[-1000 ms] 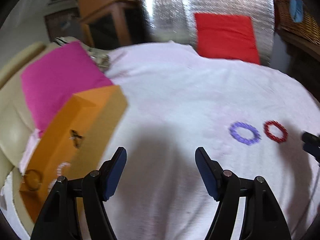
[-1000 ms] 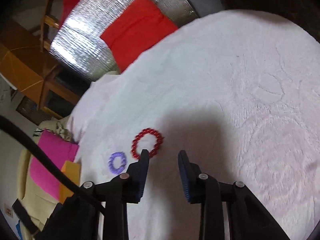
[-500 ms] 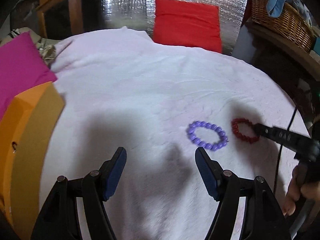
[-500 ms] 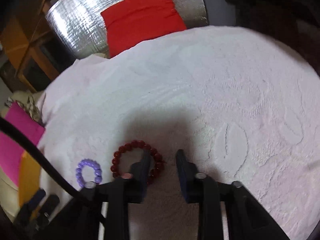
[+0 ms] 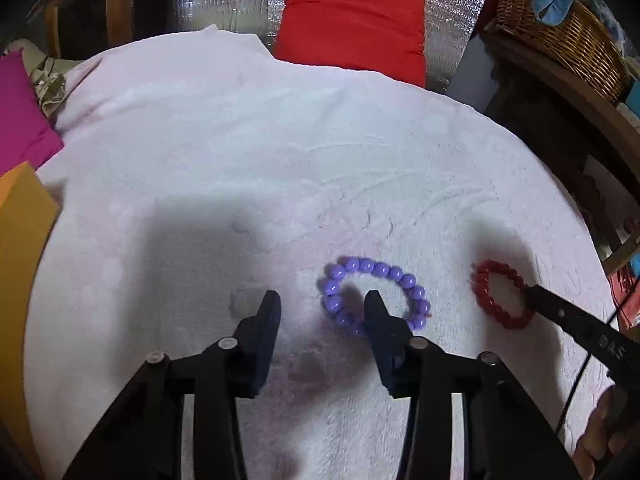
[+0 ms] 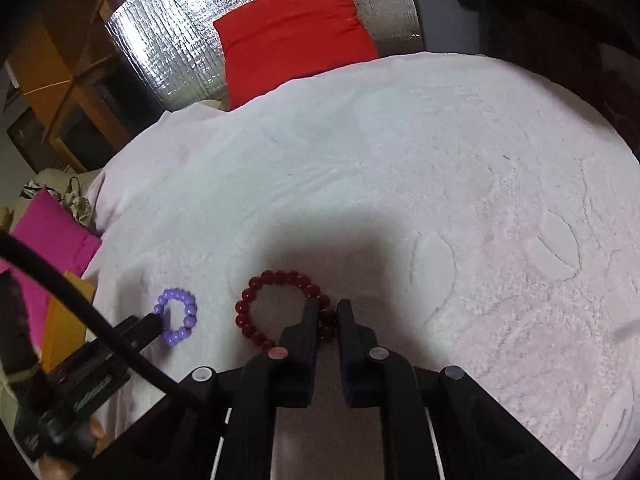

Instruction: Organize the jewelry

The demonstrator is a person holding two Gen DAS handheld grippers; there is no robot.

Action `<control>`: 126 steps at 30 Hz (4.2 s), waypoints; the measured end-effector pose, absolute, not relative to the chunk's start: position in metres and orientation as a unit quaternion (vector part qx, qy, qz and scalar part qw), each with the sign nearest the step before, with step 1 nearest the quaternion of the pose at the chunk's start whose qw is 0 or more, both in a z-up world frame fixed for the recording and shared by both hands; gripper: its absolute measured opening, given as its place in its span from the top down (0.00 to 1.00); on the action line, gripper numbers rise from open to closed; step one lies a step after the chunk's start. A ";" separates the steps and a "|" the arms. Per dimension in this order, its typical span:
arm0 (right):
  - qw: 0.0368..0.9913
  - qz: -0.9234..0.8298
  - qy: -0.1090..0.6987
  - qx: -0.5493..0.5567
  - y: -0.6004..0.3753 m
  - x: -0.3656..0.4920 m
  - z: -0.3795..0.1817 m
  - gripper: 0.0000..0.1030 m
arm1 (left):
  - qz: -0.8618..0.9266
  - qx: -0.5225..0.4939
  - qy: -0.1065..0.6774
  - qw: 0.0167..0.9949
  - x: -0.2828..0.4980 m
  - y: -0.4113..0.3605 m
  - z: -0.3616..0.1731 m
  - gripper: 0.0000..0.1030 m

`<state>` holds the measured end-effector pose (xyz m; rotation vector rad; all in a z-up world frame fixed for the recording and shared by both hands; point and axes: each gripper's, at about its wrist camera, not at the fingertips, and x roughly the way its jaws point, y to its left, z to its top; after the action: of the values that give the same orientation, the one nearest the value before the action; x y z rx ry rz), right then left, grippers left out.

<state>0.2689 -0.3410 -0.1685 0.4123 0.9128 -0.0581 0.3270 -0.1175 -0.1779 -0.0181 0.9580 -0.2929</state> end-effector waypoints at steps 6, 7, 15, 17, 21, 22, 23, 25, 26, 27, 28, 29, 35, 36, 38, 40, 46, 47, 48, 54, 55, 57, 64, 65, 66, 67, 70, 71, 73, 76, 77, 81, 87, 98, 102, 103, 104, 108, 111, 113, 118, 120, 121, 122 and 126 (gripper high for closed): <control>0.869 -0.015 0.440 0.225 -0.350 0.266 -0.170 0.90 | -0.141 0.023 0.451 0.881 0.329 -0.133 -0.182 0.70; 0.868 -0.014 0.441 0.230 -0.352 0.268 -0.171 0.90 | -0.143 0.025 0.450 0.881 0.328 -0.134 -0.181 0.83; 0.866 0.008 0.426 0.260 -0.350 0.267 -0.161 0.90 | -0.157 0.029 0.448 0.880 0.318 -0.126 -0.174 0.91; 0.867 0.013 0.420 0.267 -0.350 0.265 -0.156 0.90 | -0.150 0.029 0.445 0.882 0.315 -0.119 -0.168 0.91; 0.870 0.034 0.400 0.285 -0.347 0.258 -0.140 0.90 | -0.150 0.026 0.431 0.889 0.303 -0.104 -0.155 0.91; 0.870 0.038 0.397 0.288 -0.346 0.258 -0.137 0.90 | -0.150 0.026 0.428 0.891 0.299 -0.100 -0.151 0.91; 0.871 0.047 0.392 0.293 -0.342 0.255 -0.132 0.90 | -0.150 0.027 0.424 0.893 0.294 -0.095 -0.148 0.91; 0.872 0.057 0.385 0.297 -0.337 0.251 -0.125 0.90 | -0.148 0.030 0.419 0.895 0.286 -0.088 -0.143 0.91; 0.873 0.062 0.381 0.298 -0.333 0.249 -0.122 0.90 | -0.148 0.030 0.417 0.896 0.282 -0.084 -0.142 0.91; 0.874 0.067 0.378 0.298 -0.329 0.247 -0.119 0.90 | -0.149 0.029 0.417 0.896 0.279 -0.080 -0.141 0.91; 0.875 0.075 0.376 0.297 -0.322 0.244 -0.116 0.90 | -0.148 0.028 0.415 0.897 0.276 -0.077 -0.139 0.91; 0.875 0.082 0.375 0.295 -0.318 0.242 -0.115 0.90 | -0.147 0.029 0.413 0.899 0.271 -0.073 -0.137 0.91; 0.875 0.100 0.392 0.267 -0.289 0.237 -0.120 0.90 | -0.145 0.038 0.423 0.894 0.260 -0.062 -0.140 0.91; 0.873 0.097 0.400 0.261 -0.285 0.237 -0.124 0.90 | -0.141 0.043 0.430 0.891 0.260 -0.062 -0.144 0.91; 0.872 0.087 0.413 0.249 -0.285 0.238 -0.131 0.90 | -0.129 0.057 0.451 0.881 0.266 -0.062 -0.157 0.91; 0.869 0.072 0.431 0.233 -0.286 0.243 -0.141 0.90 | -0.121 0.057 0.466 0.874 0.270 -0.057 -0.164 0.91; 0.853 0.033 0.480 0.201 -0.295 0.253 -0.167 0.90 | -0.125 0.042 0.494 0.859 0.281 -0.044 -0.178 0.91; 0.849 0.031 0.489 0.198 -0.295 0.255 -0.170 0.90 | -0.128 0.045 0.499 0.856 0.282 -0.044 -0.181 0.91; 0.846 0.029 0.494 0.197 -0.294 0.256 -0.172 0.89 | -0.130 0.047 0.502 0.854 0.283 -0.044 -0.184 0.91; 0.854 0.007 0.495 0.158 -0.287 0.253 -0.171 0.81 | -0.127 0.064 0.498 0.855 0.283 -0.048 -0.186 0.91; 0.858 0.001 0.493 0.148 -0.286 0.252 -0.171 0.77 | -0.125 0.071 0.497 0.856 0.282 -0.049 -0.185 0.90; 0.861 -0.004 0.490 0.135 -0.286 0.251 -0.171 0.77 | -0.121 0.084 0.494 0.857 0.279 -0.054 -0.184 0.90; 0.867 -0.010 0.485 0.114 -0.282 0.256 -0.172 0.76 | -0.111 0.121 0.482 0.861 0.268 -0.063 -0.181 0.86; 0.868 -0.010 0.484 0.112 -0.281 0.256 -0.172 0.76 | -0.110 0.126 0.481 0.861 0.267 -0.064 -0.181 0.85; 0.868 -0.010 0.484 0.108 -0.280 0.256 -0.173 0.76 | -0.108 0.129 0.480 0.861 0.266 -0.067 -0.181 0.85; 0.870 -0.010 0.482 0.105 -0.279 0.256 -0.173 0.76 | -0.108 0.131 0.479 0.861 0.265 -0.067 -0.181 0.84; 0.873 -0.008 0.480 0.088 -0.273 0.258 -0.173 0.75 | -0.106 0.134 0.478 0.861 0.264 -0.069 -0.181 0.83; 0.874 -0.008 0.479 0.082 -0.270 0.259 -0.174 0.75 | -0.106 0.135 0.478 0.861 0.264 -0.070 -0.181 0.83; 0.876 -0.010 0.477 0.071 -0.268 0.258 -0.174 0.77 | -0.105 0.137 0.478 0.861 0.265 -0.069 -0.182 0.81; 0.878 -0.011 0.474 0.061 -0.266 0.257 -0.173 0.81 | -0.101 0.142 0.477 0.862 0.265 -0.070 -0.183 0.77; 0.879 -0.010 0.473 0.060 -0.264 0.258 -0.174 0.82 | -0.100 0.143 0.476 0.862 0.265 -0.070 -0.183 0.77; 0.877 -0.010 0.474 0.073 -0.270 0.258 -0.173 0.88 | -0.099 0.142 0.475 0.863 0.265 -0.071 -0.183 0.77; 0.874 0.008 0.473 0.115 -0.281 0.255 -0.168 0.90 | -0.107 0.127 0.476 0.864 0.266 -0.069 -0.181 0.79; 0.878 0.026 0.454 0.151 -0.294 0.248 -0.152 0.90 | -0.180 0.059 0.467 0.864 0.268 -0.052 -0.164 0.90; 0.881 0.029 0.445 0.159 -0.300 0.244 -0.149 0.90 | -0.194 0.069 0.464 0.862 0.264 -0.052 -0.163 0.90; 0.881 0.027 0.445 0.159 -0.302 0.244 -0.150 0.90 | -0.197 0.066 0.466 0.860 0.264 -0.051 -0.164 0.90; 0.880 0.025 0.446 0.160 -0.304 0.244 -0.150 0.90 | -0.202 0.061 0.468 0.858 0.264 -0.050 -0.164 0.90; 0.877 0.015 0.451 0.164 -0.313 0.245 -0.156 0.90 | -0.227 0.059 0.464 0.854 0.258 -0.052 -0.161 0.90; 0.870 0.010 0.462 0.172 -0.318 0.246 -0.162 0.90 | -0.230 0.080 0.464 0.851 0.254 -0.059 -0.163 0.90; 0.865 0.008 0.470 0.176 -0.319 0.248 -0.167 0.90 | -0.217 0.087 0.475 0.849 0.257 -0.058 -0.167 0.90; 0.856 0.002 0.484 0.183 -0.323 0.251 -0.175 0.90 | -0.172 0.096 0.480 0.855 0.263 -0.042 -0.169 0.54; 0.854 0.000 0.487 0.185 -0.323 0.252 -0.176 0.90 | -0.164 0.101 0.475 0.859 0.262 -0.036 -0.167 0.51; 0.853 -0.001 0.488 0.185 -0.322 0.252 -0.176 0.90 | -0.164 0.102 0.477 0.858 0.262 -0.033 -0.167 0.49; 0.853 -0.003 0.489 0.184 -0.322 0.253 -0.177 0.89 | -0.164 0.103 0.480 0.856 0.262 -0.031 -0.168 0.46; 0.854 -0.009 0.488 0.181 -0.320 0.253 -0.178 0.89 | -0.166 0.098 0.494 0.848 0.261 -0.026 -0.174 0.42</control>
<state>0.2533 -0.3205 -0.1780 0.3808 1.0267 -0.0191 0.2606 -0.0257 -0.1744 0.2056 1.0412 -0.3490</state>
